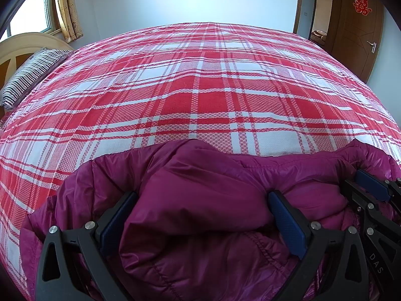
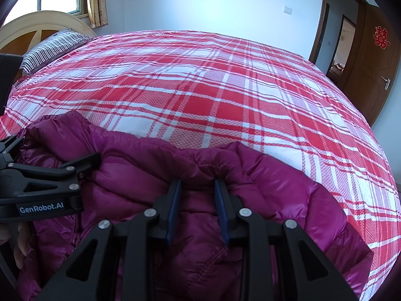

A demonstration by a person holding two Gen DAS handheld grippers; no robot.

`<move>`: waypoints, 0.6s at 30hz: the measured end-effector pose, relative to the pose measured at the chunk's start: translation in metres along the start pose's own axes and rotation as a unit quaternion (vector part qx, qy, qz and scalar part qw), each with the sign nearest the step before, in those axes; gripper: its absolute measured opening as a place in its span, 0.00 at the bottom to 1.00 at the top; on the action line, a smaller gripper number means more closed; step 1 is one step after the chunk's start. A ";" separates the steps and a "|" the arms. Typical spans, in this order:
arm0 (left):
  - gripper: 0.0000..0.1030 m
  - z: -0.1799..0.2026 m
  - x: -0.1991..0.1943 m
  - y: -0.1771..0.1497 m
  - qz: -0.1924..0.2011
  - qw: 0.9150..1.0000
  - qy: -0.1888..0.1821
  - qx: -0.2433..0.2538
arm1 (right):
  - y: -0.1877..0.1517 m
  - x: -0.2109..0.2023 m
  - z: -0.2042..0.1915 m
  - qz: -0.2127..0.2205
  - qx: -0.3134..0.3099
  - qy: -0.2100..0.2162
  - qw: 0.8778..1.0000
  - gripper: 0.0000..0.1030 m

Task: Fold large clothes

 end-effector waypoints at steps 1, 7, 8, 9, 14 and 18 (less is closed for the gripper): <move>1.00 0.000 0.000 0.000 0.000 1.000 0.000 0.000 | 0.000 0.000 0.000 0.000 0.000 0.000 1.000 0.29; 1.00 0.000 0.000 0.000 0.000 1.000 0.001 0.001 | 0.000 0.000 -0.001 -0.001 -0.004 -0.005 1.000 0.29; 1.00 0.000 0.000 0.000 0.000 1.000 0.001 0.001 | 0.000 0.000 -0.001 0.000 -0.003 -0.004 1.000 0.29; 1.00 0.000 0.000 0.000 0.000 1.000 0.001 0.001 | 0.000 0.000 -0.001 -0.001 -0.002 -0.003 1.000 0.29; 1.00 0.000 0.001 0.001 -0.001 1.000 0.002 0.002 | 0.001 0.000 -0.001 -0.001 -0.002 -0.003 1.000 0.29; 0.99 -0.002 -0.003 0.004 -0.007 1.000 -0.004 0.002 | 0.001 0.000 0.000 -0.002 -0.002 -0.001 1.000 0.29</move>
Point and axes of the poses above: each gripper's, at about its wrist camera, not at the fingertips, and x roughly the way its jaws point, z to its right, y to its top, the point moved 7 cm from there along x, roughly the way its jaws point, and after that the axes turned 6 degrees about -z, right-handed, at the moved point
